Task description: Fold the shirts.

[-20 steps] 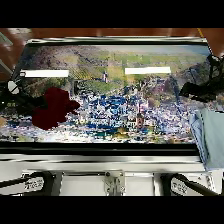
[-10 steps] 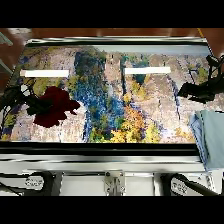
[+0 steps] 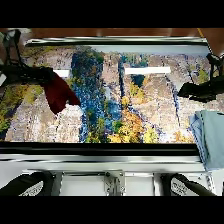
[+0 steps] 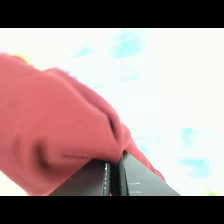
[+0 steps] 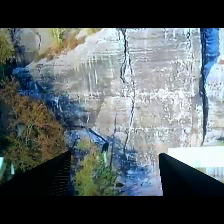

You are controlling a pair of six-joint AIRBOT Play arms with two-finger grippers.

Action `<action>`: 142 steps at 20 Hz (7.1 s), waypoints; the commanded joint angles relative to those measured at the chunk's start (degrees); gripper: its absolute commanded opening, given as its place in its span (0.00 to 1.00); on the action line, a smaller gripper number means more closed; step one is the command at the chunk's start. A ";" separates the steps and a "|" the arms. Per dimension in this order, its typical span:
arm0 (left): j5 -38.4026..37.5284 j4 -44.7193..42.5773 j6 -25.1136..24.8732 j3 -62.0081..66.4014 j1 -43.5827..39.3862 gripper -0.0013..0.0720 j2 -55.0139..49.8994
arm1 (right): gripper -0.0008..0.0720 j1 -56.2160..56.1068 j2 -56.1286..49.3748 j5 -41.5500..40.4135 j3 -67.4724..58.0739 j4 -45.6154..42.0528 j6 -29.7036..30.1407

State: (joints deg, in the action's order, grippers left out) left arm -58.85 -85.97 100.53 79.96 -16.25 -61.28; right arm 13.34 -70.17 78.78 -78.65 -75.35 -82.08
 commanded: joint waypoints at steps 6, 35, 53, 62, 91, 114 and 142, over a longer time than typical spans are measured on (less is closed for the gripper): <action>12.35 1.62 10.82 -9.16 -29.44 0.07 -2.10 | 0.91 0.04 14.56 5.92 -0.20 -0.24 1.36; 21.38 51.69 -11.39 -32.74 6.93 0.96 -26.05 | 0.91 0.04 -6.99 3.30 24.63 12.09 6.03; 21.53 51.30 -21.68 -30.01 5.51 0.07 -21.90 | 0.90 -4.35 -21.16 -8.66 27.10 23.85 3.17; 17.86 47.95 -23.82 -23.56 9.79 0.06 -15.89 | 0.10 -7.54 -15.85 -11.10 20.04 20.74 5.95; -6.03 29.09 -26.34 -3.56 12.46 0.07 14.34 | 0.10 -2.05 8.87 -63.56 -17.49 48.83 15.50; 19.47 28.87 -21.86 -39.85 0.22 0.07 14.34 | 0.90 10.58 -9.92 22.58 -9.09 6.93 1.46; 21.55 28.83 -23.47 -39.85 0.98 0.07 14.67 | 0.90 14.99 12.00 -9.14 61.90 22.88 3.19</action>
State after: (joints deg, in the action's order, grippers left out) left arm -37.71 -57.14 77.01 40.16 -15.29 -46.63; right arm 28.29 -58.22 71.92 -18.02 -54.37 -79.09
